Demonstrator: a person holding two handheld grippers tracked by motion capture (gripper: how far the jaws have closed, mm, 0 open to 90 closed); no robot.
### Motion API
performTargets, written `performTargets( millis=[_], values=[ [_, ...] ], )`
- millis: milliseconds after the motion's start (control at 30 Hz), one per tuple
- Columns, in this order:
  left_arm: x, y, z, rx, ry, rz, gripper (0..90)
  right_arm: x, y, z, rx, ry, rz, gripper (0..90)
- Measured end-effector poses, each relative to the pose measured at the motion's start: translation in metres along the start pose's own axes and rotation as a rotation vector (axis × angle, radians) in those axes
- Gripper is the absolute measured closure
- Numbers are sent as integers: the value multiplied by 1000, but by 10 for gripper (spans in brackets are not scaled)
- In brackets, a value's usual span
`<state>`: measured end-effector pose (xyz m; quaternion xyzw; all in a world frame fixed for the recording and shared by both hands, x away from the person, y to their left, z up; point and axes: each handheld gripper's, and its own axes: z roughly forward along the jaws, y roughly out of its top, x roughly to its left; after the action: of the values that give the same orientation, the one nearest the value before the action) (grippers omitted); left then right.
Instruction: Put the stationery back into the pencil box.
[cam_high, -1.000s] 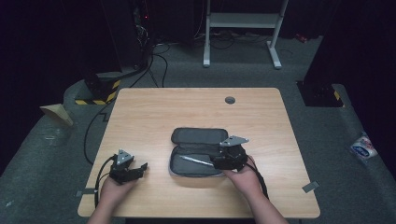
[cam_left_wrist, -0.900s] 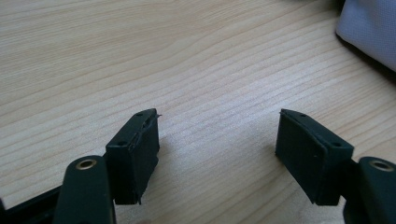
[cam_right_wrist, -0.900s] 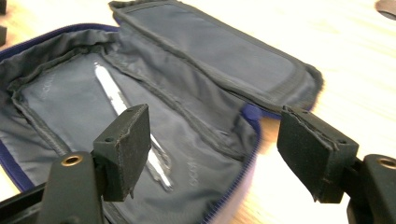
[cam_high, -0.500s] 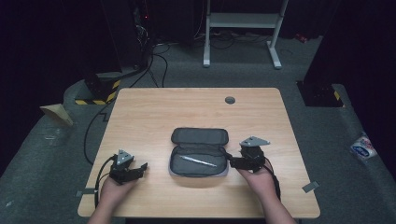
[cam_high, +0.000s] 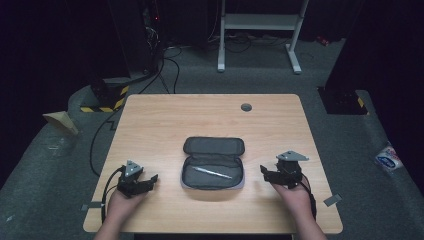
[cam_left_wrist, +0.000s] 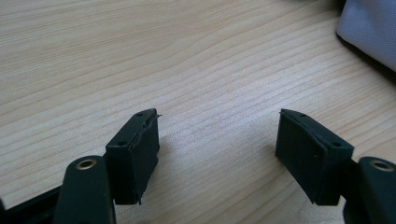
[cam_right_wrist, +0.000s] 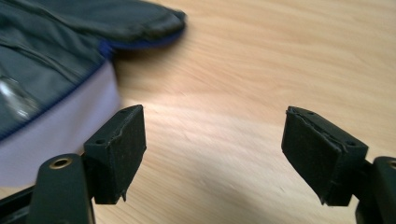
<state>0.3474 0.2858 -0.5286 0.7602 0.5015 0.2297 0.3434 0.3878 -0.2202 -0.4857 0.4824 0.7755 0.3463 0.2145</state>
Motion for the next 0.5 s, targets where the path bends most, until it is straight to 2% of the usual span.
performTargets(
  millis=[100, 167, 333, 400, 500],
  values=[
    [0, 0, 0, 2, 0, -2, 304, -8, -9, 3, 26, -20, 24, 173],
    [0, 0, 0, 1, 1, -1, 304, -11, -17, 5, 41, -45, 17, 160],
    [0, 0, 0, 2, 1, -2, 304, -18, -36, 11, 84, -75, 42, 136],
    [0, 0, 0, 1, 2, -2, 304, -19, -42, 10, 61, -73, 51, 136],
    [-1, 0, 0, 1, 2, -5, 304, -17, -44, 9, 58, -77, 52, 135]
  ],
)
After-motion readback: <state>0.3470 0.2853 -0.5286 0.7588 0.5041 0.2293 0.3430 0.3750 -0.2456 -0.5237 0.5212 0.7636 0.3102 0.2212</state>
